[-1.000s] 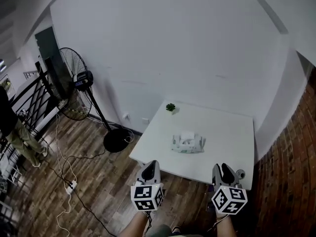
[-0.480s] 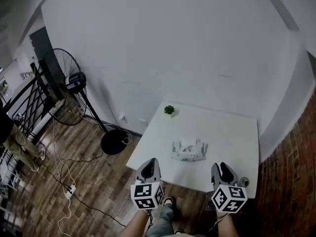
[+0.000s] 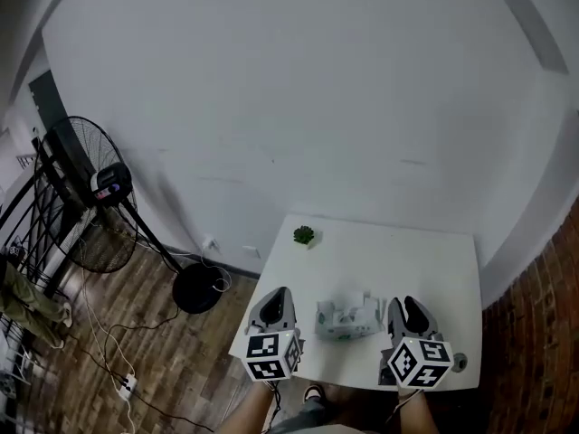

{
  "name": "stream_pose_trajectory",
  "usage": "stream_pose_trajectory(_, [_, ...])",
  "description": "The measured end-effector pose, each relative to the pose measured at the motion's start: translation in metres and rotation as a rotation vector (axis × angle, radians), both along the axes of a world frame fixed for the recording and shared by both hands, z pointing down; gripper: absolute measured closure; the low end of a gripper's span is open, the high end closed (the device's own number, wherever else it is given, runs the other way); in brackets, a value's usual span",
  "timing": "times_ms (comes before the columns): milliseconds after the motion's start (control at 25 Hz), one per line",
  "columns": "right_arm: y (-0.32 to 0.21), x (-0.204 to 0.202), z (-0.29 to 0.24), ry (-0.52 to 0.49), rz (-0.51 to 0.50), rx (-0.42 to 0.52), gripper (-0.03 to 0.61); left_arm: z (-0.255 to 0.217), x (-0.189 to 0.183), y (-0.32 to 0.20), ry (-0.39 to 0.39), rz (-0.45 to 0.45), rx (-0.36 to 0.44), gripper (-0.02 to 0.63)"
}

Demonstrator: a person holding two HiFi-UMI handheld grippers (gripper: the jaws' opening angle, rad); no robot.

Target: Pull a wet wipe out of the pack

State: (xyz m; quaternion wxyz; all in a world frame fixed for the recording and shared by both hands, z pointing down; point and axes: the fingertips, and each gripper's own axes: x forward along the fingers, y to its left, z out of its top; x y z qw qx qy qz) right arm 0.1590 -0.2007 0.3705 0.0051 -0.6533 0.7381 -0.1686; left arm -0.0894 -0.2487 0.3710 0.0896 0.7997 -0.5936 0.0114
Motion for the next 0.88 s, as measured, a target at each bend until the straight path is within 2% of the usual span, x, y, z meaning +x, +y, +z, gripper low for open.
stream_pose_trajectory(280, [-0.062, -0.003, -0.002, 0.013, 0.054, 0.0, 0.456, 0.002, 0.002, -0.073, -0.002, 0.069, -0.008, 0.611])
stream_pose_trajectory(480, [-0.079, -0.001, -0.001, 0.011, 0.081, -0.021, 0.456, 0.004, 0.003, -0.103, 0.013, 0.087, -0.024, 0.611])
stream_pose_trajectory(720, [-0.093, 0.002, 0.013, 0.025, 0.047, -0.065, 0.456, 0.025, 0.012, -0.115, 0.041, 0.064, -0.077, 0.611])
stream_pose_trajectory(880, [-0.098, 0.003, 0.014, 0.036, 0.012, -0.076, 0.456, 0.026, 0.016, -0.111, 0.031, 0.053, -0.083, 0.611])
